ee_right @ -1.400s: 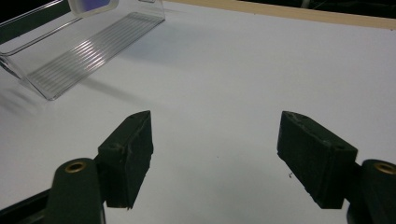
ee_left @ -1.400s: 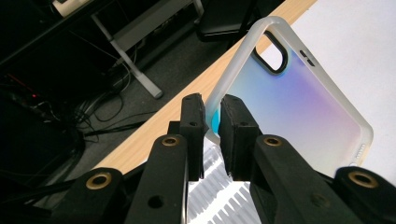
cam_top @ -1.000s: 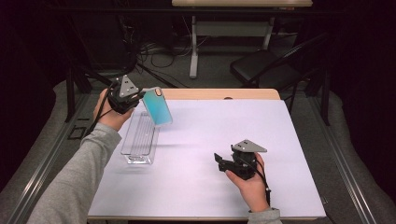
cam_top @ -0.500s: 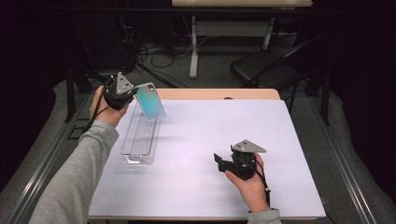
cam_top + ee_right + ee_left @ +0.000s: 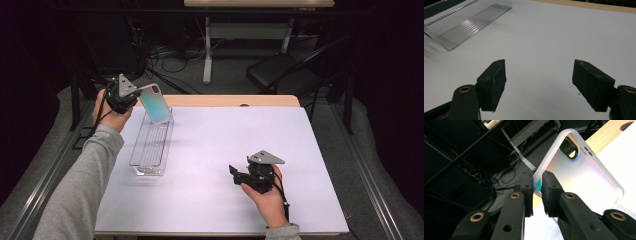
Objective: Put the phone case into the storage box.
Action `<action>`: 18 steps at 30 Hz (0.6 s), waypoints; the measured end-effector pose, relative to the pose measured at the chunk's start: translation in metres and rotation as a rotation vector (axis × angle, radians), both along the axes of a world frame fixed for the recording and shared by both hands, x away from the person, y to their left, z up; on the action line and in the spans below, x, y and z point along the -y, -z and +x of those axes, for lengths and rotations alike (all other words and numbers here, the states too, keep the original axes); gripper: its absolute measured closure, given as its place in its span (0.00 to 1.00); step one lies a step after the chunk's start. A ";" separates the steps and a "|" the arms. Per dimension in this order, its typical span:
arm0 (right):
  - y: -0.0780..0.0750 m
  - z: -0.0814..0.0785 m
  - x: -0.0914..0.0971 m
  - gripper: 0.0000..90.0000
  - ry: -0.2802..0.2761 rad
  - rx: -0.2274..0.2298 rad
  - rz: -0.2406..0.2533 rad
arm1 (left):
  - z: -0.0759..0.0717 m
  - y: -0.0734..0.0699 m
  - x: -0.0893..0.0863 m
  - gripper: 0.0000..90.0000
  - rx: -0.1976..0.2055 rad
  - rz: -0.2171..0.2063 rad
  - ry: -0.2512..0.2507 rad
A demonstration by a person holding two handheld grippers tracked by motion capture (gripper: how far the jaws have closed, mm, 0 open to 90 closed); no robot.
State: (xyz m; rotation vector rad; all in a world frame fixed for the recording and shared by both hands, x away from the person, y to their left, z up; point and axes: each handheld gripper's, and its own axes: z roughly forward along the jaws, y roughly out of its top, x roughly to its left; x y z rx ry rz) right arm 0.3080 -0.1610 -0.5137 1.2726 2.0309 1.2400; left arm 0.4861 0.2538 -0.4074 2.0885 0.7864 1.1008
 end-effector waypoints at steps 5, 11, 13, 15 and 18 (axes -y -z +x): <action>0.000 0.000 0.000 0.30 0.001 0.001 0.003 | 0.004 0.001 -0.003 0.89 0.010 0.006 -0.012; -0.001 -0.001 0.002 0.30 0.006 0.001 0.005 | 0.008 0.003 -0.003 0.89 0.027 0.013 -0.018; -0.001 -0.001 0.003 0.30 0.006 0.001 0.005 | 0.009 0.003 -0.003 0.89 0.025 0.015 -0.020; -0.001 -0.001 0.004 0.30 0.009 0.004 0.005 | 0.011 0.005 -0.003 0.89 0.030 0.025 -0.019; -0.001 -0.001 0.005 0.30 0.012 0.005 0.010 | 0.013 0.007 -0.003 0.90 0.028 0.034 -0.014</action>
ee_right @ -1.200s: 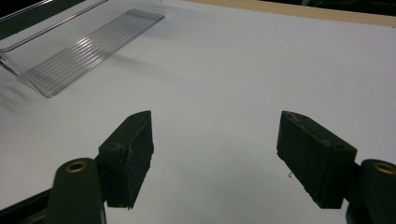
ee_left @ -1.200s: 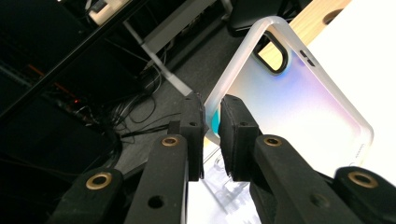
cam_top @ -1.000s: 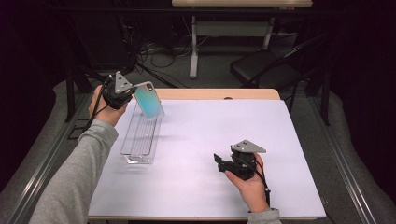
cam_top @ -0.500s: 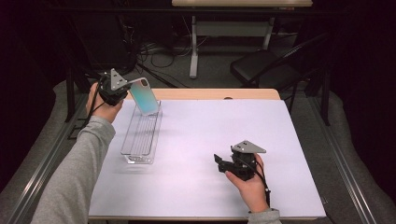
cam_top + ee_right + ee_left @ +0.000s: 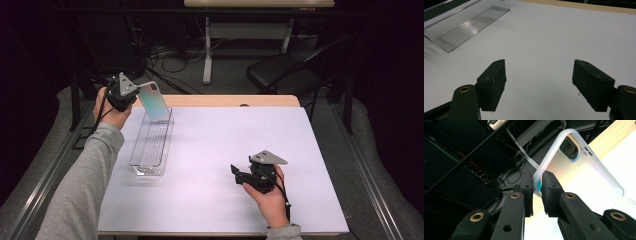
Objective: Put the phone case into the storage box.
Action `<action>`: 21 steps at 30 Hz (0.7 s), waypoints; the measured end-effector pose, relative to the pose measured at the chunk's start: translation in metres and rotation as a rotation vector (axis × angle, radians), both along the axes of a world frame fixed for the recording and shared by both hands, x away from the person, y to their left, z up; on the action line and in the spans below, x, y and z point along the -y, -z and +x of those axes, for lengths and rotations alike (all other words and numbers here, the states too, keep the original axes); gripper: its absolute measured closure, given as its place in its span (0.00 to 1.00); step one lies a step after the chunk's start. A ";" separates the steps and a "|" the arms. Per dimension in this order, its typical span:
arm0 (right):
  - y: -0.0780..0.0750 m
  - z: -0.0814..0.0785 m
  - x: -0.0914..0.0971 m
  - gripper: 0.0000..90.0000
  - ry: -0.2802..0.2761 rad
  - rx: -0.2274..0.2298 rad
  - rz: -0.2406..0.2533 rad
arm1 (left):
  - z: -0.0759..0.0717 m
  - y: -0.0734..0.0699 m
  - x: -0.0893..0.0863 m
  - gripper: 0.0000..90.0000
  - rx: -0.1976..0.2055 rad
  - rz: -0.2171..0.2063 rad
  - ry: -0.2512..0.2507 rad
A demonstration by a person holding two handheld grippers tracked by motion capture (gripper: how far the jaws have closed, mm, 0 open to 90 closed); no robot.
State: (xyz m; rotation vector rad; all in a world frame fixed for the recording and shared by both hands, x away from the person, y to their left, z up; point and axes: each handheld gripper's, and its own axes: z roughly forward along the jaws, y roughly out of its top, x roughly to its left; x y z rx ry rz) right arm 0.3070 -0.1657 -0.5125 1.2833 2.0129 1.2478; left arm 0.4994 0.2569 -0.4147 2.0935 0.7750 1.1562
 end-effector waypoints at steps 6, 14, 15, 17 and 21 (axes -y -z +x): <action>0.000 0.001 0.001 0.30 0.004 -0.002 0.005 | 0.004 0.006 0.002 0.89 0.006 0.045 0.000; 0.000 0.001 0.001 0.30 0.002 -0.002 0.007 | 0.009 0.014 0.005 0.89 0.023 0.115 0.006; 0.000 0.001 0.002 0.30 0.003 -0.001 0.007 | 0.010 0.015 0.005 0.89 0.025 0.118 0.009; 0.000 0.001 0.002 0.30 0.003 -0.002 0.009 | 0.011 0.016 0.005 0.89 0.032 0.133 0.012; 0.000 0.001 0.003 0.30 0.004 -0.004 0.005 | 0.013 0.019 0.007 0.89 0.052 0.158 0.026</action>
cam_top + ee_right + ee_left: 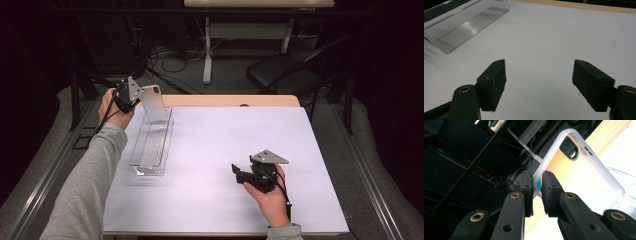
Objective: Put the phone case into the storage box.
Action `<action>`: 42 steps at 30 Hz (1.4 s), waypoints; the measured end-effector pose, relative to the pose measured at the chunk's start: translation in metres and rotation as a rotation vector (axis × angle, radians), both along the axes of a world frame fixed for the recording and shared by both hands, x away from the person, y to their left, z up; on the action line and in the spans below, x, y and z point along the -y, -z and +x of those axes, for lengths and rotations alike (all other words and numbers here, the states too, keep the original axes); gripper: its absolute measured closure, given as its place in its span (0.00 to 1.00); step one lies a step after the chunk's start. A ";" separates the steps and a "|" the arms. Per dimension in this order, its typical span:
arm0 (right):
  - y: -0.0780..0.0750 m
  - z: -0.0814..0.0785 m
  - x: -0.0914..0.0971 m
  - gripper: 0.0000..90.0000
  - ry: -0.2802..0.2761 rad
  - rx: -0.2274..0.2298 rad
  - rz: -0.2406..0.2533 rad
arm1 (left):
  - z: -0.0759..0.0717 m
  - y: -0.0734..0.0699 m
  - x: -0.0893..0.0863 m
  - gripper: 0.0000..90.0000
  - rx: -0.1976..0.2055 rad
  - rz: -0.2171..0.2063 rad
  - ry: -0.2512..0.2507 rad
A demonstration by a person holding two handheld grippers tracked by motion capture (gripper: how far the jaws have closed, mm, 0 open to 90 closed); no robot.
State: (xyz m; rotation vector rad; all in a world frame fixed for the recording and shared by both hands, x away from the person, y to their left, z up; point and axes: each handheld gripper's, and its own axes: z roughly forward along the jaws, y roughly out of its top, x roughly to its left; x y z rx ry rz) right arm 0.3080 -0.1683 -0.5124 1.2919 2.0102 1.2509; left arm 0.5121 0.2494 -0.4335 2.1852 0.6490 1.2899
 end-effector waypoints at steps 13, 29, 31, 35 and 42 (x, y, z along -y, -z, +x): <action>0.002 -0.001 0.002 0.30 0.011 -0.004 -0.003 | 0.007 0.016 0.010 0.89 0.035 0.097 0.047; 0.003 -0.003 0.004 0.30 0.022 -0.002 -0.012 | 0.013 0.025 0.013 0.89 0.067 0.129 0.096; 0.003 -0.003 0.004 0.30 0.026 -0.002 -0.009 | 0.013 0.027 0.014 0.89 0.074 0.139 0.100; 0.003 -0.004 0.005 0.30 0.029 -0.005 -0.011 | 0.014 0.030 0.015 0.89 0.071 0.154 0.109; 0.004 -0.004 0.005 0.30 0.027 -0.002 -0.012 | 0.015 0.033 0.018 0.90 0.074 0.167 0.123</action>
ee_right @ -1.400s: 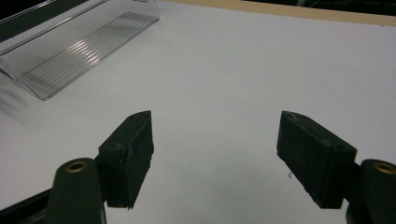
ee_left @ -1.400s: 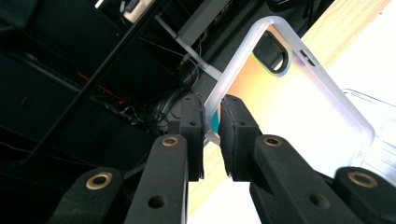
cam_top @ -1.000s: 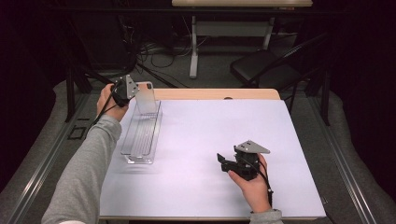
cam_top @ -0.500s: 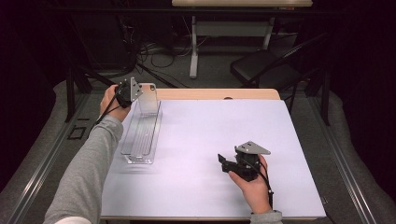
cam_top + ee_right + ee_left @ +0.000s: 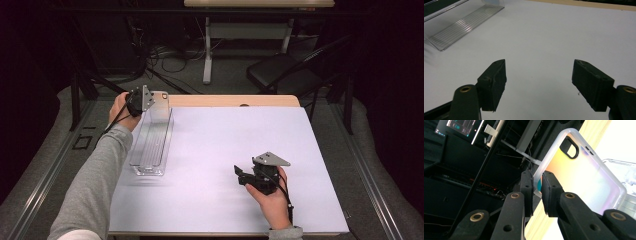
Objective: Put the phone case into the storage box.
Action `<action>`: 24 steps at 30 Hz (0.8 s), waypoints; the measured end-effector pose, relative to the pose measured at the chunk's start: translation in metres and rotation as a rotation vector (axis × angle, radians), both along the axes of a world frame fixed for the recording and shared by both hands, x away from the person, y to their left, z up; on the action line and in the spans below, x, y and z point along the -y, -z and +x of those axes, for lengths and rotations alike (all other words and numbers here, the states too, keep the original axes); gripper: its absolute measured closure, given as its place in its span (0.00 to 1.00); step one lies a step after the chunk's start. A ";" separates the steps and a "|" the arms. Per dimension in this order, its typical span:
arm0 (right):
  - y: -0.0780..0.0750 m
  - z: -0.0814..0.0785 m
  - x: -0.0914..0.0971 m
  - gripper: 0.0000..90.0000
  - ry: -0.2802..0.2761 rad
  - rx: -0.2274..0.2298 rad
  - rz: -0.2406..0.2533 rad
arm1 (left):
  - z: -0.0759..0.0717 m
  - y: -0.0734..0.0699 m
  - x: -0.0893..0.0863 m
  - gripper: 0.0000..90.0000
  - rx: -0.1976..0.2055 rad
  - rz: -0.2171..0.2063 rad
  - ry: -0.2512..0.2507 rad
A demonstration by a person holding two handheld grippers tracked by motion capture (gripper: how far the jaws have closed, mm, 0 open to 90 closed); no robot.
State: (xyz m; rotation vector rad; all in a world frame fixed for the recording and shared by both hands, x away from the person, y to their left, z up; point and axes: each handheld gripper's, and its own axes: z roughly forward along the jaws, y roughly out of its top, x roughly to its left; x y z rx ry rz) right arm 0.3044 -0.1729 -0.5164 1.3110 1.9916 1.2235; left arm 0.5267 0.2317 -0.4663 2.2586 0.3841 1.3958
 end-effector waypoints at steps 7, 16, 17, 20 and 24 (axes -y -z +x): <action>0.000 0.000 0.000 0.30 0.001 0.000 0.000 | 0.001 0.001 0.002 0.89 0.013 0.008 0.008; 0.001 0.000 0.000 0.30 -0.002 -0.002 -0.001 | 0.001 0.004 0.003 0.89 0.023 0.031 0.017; 0.001 0.000 0.000 0.30 -0.003 -0.002 -0.002 | 0.001 0.004 0.003 0.89 0.024 0.030 0.016; 0.001 0.000 0.000 0.30 -0.002 -0.004 -0.003 | 0.002 0.004 0.002 0.89 0.024 0.032 0.018; 0.001 0.000 0.000 0.30 -0.002 -0.006 -0.003 | 0.003 0.005 0.001 0.89 0.022 0.028 0.018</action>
